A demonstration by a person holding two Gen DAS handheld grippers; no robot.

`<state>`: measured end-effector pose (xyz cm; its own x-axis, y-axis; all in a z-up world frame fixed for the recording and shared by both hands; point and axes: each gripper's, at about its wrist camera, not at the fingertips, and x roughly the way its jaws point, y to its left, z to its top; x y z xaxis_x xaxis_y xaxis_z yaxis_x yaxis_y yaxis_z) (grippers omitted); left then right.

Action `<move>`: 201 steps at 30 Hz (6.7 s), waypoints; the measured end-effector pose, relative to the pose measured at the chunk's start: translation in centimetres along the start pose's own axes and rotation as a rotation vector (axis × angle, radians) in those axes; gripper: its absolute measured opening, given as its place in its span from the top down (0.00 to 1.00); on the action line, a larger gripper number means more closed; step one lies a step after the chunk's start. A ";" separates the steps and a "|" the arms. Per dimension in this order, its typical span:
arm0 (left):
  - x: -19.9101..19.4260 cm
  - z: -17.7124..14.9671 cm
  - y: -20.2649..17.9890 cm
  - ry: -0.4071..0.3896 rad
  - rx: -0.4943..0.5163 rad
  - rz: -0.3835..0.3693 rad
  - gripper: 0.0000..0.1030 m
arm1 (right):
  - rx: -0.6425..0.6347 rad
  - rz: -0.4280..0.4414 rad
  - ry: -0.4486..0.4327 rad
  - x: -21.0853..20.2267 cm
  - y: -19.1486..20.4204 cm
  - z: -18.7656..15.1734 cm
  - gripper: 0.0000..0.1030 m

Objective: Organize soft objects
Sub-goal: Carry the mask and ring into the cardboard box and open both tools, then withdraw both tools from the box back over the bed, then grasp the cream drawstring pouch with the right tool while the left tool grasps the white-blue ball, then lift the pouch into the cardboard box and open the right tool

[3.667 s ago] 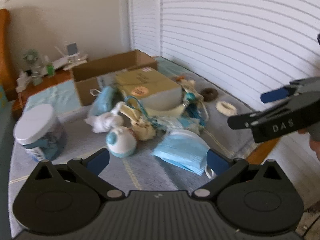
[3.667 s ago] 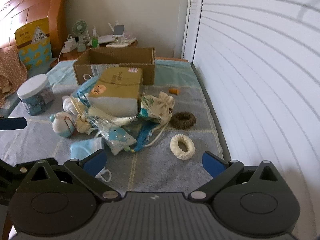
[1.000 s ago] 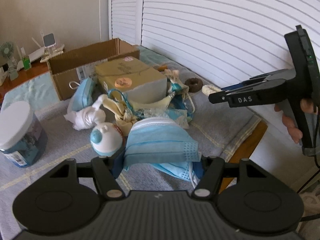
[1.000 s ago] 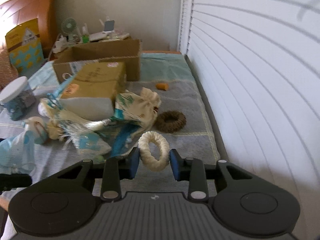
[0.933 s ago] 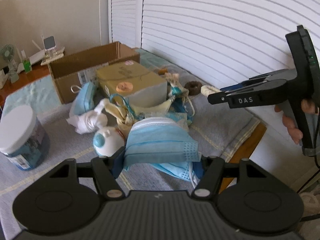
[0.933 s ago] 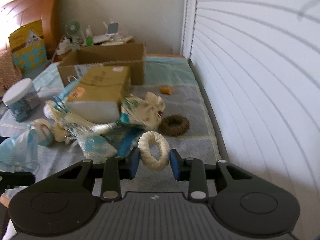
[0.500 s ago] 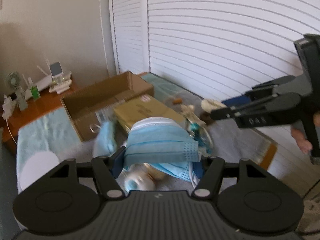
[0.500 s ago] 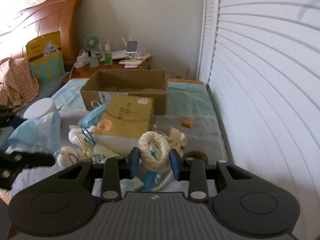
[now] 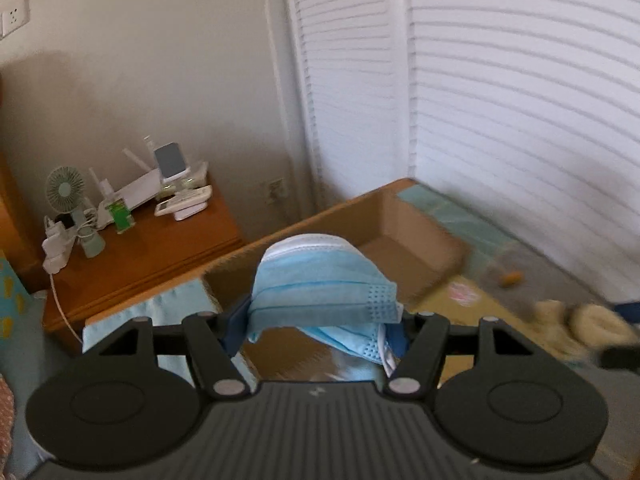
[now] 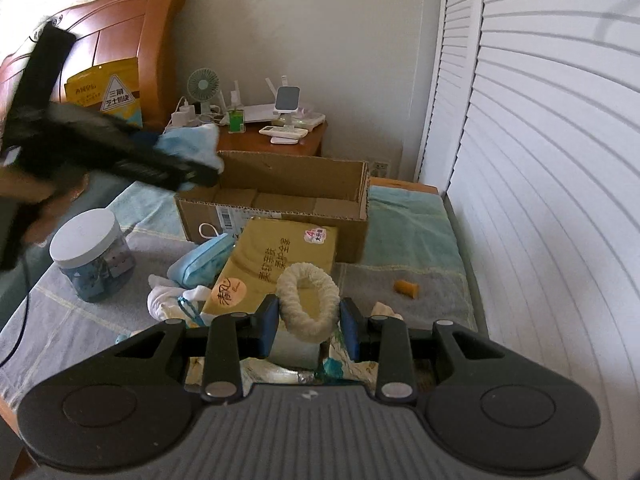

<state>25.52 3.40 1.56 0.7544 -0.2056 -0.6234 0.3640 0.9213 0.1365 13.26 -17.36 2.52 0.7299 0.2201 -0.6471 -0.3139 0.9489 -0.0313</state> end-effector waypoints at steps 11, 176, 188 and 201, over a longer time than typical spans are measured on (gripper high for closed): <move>3.1 0.5 1.6 0.050 -0.011 0.022 0.09 | 0.011 -0.014 0.008 1.0 -0.8 0.7 0.63; -5.3 -13.1 -7.2 0.150 -0.065 -0.183 0.56 | 0.098 -0.041 0.139 4.8 -3.9 -5.0 0.43; -8.1 -12.3 -7.4 0.098 0.031 -0.196 0.57 | 0.016 -0.107 0.065 0.3 -3.2 -2.6 0.43; -9.4 -13.2 -7.0 0.053 0.025 -0.250 0.57 | -0.093 -0.167 -0.029 -1.1 -3.0 4.4 0.43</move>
<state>8.67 3.22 -3.67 0.6099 -0.4077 -0.6795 0.5496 0.8354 -0.0079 16.04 -19.42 6.71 0.7933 0.0689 -0.6050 -0.2406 0.9482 -0.2075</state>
